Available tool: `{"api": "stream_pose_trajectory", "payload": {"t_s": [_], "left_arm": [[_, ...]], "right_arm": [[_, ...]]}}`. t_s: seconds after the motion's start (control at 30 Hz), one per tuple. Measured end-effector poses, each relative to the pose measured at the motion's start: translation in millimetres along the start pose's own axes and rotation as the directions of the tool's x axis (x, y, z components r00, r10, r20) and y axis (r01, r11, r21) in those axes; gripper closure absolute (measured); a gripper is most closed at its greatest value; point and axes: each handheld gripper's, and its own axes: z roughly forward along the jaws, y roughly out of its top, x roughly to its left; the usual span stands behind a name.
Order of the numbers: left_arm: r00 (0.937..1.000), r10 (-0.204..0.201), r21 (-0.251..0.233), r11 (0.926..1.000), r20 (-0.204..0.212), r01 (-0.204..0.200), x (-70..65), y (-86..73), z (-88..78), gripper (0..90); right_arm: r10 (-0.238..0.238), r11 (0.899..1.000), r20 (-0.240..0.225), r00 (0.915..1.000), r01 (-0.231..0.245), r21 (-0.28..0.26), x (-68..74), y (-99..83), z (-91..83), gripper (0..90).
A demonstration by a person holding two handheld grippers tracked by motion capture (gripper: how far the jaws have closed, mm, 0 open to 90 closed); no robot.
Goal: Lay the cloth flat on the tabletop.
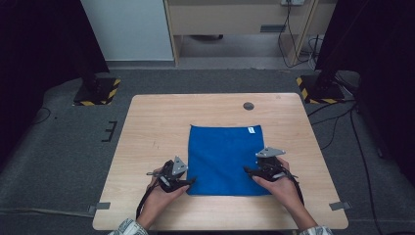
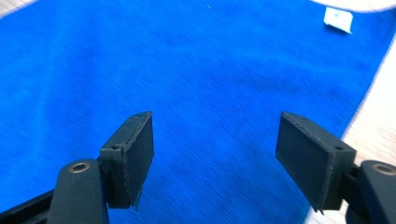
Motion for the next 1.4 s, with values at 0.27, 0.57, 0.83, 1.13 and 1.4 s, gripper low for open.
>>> {"api": "stream_pose_trajectory", "payload": {"t_s": [0.27,0.57,0.83,1.13,1.4], "left_arm": [[0.9998,-0.018,0.017,0.9997,-0.005,0.018,0.5,-5.2,0.7,38.4],[0.9997,-0.02,0.042,0.9989,-0.012,0.02,-9.8,-11.7,-10.7,41.8],[0.9999,-0.014,0.049,0.9987,-0.009,0.014,-15.9,-14.2,-14.9,41.5],[0.9965,-0.083,-0.031,0.996,0.007,0.084,-0.4,-7.6,-21.8,19.2],[0.9935,-0.112,-0.098,0.9887,0.018,0.113,18.4,-4.8,-24.8,8.5]], "right_arm": [[-0.018,0.999,0.015,0.9997,0.017,0.051,-1.0,-13.9,2.0,28.1],[-0.015,0.999,0.001,0.9999,0.015,0.051,-0.4,-23.4,-7.9,27.8],[-0.025,0.999,-0.004,0.9997,0.025,0.04,-3.3,-23.7,-5.4,22.7],[-0.006,1.0,-0.042,0.9991,0.005,-0.024,-0.6,-9.2,-9.2,12.2],[-0.092,0.996,-0.117,0.9888,0.09,-0.022,26.3,13.9,0.2,10.4]]}}
